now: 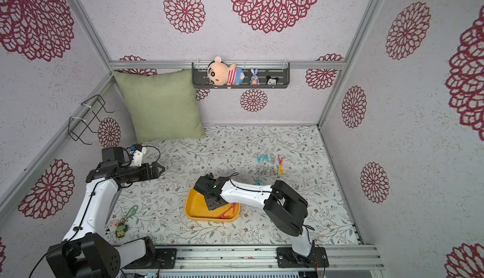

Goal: Take the clothespins out of the storage box
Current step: Pick up the clothespin from the storage box.

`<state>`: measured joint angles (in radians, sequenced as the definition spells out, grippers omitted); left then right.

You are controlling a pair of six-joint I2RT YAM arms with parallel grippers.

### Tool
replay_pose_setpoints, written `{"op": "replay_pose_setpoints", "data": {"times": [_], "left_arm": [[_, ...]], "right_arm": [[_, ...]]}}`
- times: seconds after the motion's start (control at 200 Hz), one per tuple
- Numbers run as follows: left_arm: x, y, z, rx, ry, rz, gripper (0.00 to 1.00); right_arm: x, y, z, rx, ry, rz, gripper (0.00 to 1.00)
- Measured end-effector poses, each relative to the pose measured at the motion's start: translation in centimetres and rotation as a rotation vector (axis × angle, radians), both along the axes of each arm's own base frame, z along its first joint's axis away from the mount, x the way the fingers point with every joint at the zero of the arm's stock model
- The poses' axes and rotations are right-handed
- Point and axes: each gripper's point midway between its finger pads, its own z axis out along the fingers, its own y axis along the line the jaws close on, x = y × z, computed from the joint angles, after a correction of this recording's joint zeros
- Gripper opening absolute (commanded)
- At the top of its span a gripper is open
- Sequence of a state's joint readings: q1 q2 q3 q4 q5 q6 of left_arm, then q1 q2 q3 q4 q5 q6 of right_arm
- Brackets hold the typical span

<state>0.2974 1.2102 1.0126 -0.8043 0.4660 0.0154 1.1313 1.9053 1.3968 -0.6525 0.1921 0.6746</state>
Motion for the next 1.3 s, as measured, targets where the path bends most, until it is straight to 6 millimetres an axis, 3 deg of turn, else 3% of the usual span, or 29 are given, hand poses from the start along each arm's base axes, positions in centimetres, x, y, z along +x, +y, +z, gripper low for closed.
{"op": "replay_pose_setpoints", "data": {"times": [0.22, 0.545, 0.981, 1.076, 1.301], "left_arm": [[0.0, 0.0, 0.0, 0.0, 0.0, 0.0, 0.97], [0.0, 0.0, 0.0, 0.0, 0.0, 0.0, 0.98], [0.0, 0.0, 0.0, 0.0, 0.0, 0.0, 0.97], [0.0, 0.0, 0.0, 0.0, 0.0, 0.0, 0.97], [0.0, 0.0, 0.0, -0.001, 0.0, -0.001, 0.98]], "right_arm": [[0.1, 0.0, -0.2, 0.011, 0.0, -0.037, 0.38], [-0.2, -0.6, -2.7, -0.032, 0.024, -0.051, 0.38], [0.1, -0.2, -3.4, -0.019, 0.013, -0.051, 0.35], [0.2, 0.0, -3.4, -0.014, 0.008, -0.051, 0.33], [0.3, 0.5, -3.2, 0.004, -0.001, -0.051, 0.07]]}}
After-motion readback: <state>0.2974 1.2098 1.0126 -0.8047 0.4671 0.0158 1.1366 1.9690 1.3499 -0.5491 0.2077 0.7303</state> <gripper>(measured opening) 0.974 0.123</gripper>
